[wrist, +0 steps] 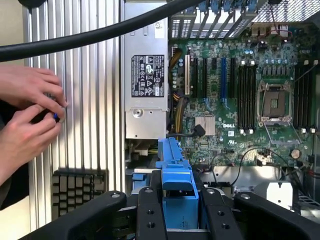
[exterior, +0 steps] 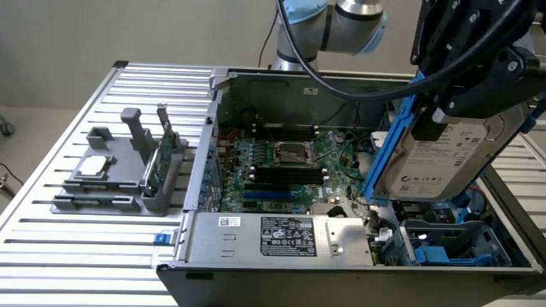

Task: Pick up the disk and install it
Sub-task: 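Pick up the disk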

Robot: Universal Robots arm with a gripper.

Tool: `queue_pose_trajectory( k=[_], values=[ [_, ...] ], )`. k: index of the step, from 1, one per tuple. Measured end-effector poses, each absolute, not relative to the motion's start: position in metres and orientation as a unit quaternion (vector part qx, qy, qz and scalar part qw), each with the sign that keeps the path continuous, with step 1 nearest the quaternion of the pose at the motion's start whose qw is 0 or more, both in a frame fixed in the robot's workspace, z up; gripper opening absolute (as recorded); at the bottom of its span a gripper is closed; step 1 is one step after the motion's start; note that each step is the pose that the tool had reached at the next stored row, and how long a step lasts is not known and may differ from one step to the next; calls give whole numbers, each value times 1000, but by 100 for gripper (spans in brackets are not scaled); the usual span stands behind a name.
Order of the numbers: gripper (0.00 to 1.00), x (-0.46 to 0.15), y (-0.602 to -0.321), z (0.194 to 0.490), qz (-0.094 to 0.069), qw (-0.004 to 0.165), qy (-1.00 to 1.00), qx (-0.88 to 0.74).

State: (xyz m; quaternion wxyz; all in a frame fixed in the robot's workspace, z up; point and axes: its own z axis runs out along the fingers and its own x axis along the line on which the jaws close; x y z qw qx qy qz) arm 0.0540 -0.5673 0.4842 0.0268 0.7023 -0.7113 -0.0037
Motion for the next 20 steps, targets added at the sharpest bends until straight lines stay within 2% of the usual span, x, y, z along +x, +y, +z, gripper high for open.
queue_pose_trajectory(
  k=[11,20],
  values=[
    [33,101,-583,473,-4,27,-711,702],
    [33,104,-587,463,-4,27,-711,702]
  ],
)
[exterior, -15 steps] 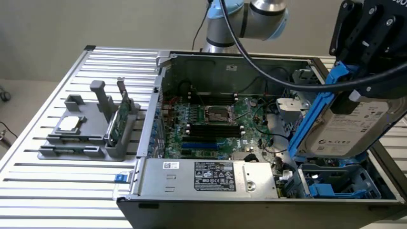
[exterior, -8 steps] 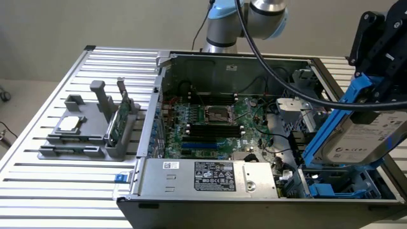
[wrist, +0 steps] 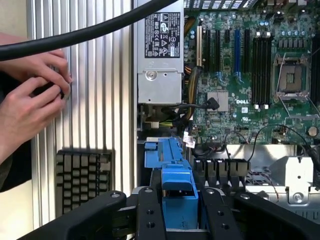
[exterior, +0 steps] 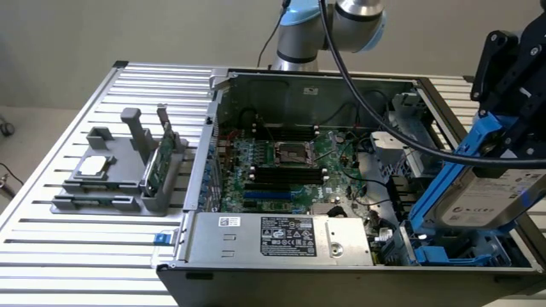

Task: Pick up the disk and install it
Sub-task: 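Pick up the disk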

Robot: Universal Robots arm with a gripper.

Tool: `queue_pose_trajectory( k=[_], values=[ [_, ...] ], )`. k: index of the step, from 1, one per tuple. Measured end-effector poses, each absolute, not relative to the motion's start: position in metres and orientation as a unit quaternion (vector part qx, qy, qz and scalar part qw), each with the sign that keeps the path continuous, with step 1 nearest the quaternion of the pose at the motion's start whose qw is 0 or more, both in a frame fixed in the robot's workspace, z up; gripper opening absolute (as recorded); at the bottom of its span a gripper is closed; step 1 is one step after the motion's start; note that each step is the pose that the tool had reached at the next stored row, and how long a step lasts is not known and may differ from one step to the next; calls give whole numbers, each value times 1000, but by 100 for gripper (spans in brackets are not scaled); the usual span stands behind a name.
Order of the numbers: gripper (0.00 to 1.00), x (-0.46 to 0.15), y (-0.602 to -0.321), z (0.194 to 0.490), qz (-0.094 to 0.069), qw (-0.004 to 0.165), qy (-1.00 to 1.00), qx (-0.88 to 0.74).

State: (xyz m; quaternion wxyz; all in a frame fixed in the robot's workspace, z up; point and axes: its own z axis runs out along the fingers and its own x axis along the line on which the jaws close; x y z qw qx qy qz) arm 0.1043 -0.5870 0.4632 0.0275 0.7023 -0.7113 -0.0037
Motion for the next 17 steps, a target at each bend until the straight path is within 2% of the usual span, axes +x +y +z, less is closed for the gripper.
queue_pose_trajectory(
  k=[17],
  values=[
    [33,113,-586,446,-2,26,-711,702]
  ],
)
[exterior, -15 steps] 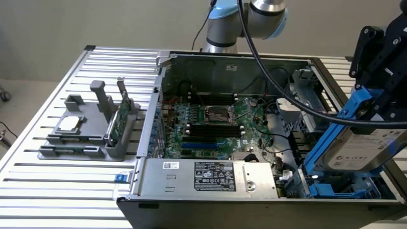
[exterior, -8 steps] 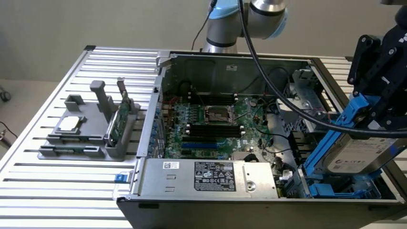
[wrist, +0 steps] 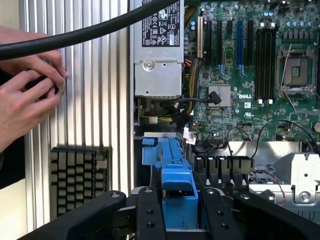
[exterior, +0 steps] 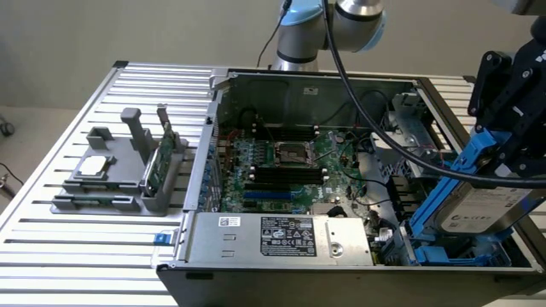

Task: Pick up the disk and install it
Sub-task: 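Pick up the disk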

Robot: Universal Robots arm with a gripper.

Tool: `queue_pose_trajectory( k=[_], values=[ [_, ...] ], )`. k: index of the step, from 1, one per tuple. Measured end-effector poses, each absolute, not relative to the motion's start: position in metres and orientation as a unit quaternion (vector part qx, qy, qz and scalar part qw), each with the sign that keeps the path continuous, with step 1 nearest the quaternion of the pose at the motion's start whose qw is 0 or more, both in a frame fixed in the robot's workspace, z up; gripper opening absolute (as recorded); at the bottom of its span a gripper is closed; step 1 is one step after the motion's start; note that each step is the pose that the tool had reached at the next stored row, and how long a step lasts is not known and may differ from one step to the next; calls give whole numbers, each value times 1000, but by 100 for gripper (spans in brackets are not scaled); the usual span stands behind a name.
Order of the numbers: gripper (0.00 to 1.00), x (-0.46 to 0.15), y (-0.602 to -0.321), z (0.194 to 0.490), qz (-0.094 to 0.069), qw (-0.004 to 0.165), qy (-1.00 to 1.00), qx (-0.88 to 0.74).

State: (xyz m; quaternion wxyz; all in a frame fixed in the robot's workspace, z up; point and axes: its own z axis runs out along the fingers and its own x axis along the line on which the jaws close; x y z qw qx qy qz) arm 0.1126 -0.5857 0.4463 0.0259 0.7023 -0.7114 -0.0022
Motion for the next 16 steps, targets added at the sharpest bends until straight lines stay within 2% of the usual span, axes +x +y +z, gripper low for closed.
queue_pose_trajectory(
  k=[16],
  values=[
    [33,116,-581,433,-2,26,-711,702]
  ],
)
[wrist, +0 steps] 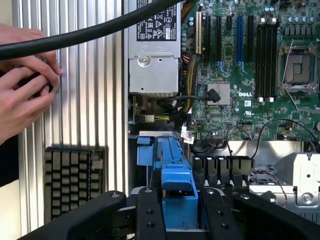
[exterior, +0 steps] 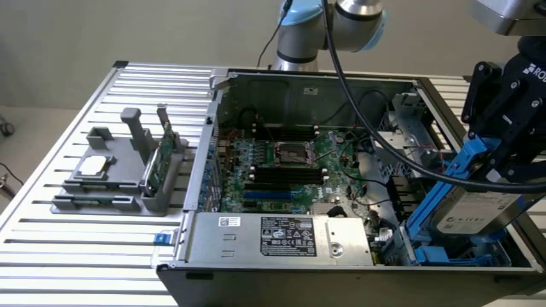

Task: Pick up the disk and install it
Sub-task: 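Pick up the disk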

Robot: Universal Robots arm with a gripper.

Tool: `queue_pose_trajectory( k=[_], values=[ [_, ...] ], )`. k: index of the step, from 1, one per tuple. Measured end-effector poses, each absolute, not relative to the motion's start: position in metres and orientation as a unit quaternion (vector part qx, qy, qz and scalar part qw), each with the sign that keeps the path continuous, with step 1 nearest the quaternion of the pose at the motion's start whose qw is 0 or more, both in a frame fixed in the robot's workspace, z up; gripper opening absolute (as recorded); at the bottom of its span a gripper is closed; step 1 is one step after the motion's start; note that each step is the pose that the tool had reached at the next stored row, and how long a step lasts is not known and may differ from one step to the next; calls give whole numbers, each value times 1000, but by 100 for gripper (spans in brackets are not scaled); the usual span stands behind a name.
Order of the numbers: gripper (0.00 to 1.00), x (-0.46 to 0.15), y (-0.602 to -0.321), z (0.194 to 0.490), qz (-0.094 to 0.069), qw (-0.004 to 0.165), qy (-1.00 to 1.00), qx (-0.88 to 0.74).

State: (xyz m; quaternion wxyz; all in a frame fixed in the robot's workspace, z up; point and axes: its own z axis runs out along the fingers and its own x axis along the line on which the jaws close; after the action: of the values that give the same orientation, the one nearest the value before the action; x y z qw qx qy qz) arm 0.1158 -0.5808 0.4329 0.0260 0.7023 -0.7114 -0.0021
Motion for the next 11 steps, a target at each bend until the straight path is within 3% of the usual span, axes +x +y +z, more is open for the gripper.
queue_pose_trajectory(
  k=[11],
  values=[
    [33,116,-581,418,-2,26,-711,702]
  ],
)
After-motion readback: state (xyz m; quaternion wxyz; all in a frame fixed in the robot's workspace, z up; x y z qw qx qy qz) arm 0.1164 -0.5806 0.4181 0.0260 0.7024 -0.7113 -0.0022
